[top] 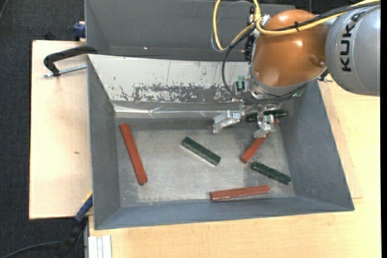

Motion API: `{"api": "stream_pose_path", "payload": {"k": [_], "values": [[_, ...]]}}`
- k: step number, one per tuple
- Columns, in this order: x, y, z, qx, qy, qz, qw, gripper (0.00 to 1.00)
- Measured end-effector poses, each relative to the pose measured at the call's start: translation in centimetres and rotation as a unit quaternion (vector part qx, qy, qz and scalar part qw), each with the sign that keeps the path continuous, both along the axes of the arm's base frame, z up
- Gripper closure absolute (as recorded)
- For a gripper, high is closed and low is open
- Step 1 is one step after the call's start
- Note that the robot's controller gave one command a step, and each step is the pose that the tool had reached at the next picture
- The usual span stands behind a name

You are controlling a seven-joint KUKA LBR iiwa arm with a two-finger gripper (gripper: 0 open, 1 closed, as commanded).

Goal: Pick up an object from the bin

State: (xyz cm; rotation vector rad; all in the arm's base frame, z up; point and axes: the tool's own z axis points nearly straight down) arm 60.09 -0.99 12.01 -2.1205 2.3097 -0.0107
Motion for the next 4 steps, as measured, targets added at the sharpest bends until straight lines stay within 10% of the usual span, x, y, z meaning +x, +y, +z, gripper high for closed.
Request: {"api": "stream_pose_path", "payload": {"k": [1,2,3,4], "values": [[0.0,5.3,-4.9,0.003,0.0043,-0.066,0.9978,0.0],[0.3,11.0,-0.1,0.005,0.0003,-0.142,0.9898,0.0],[-0.7,7.4,-5.0,0.003,0.0039,-0.306,0.9521,0.0],[-6.2,6.3,1.9,0.003,0.0025,-0.358,0.9338,0.0]]}}
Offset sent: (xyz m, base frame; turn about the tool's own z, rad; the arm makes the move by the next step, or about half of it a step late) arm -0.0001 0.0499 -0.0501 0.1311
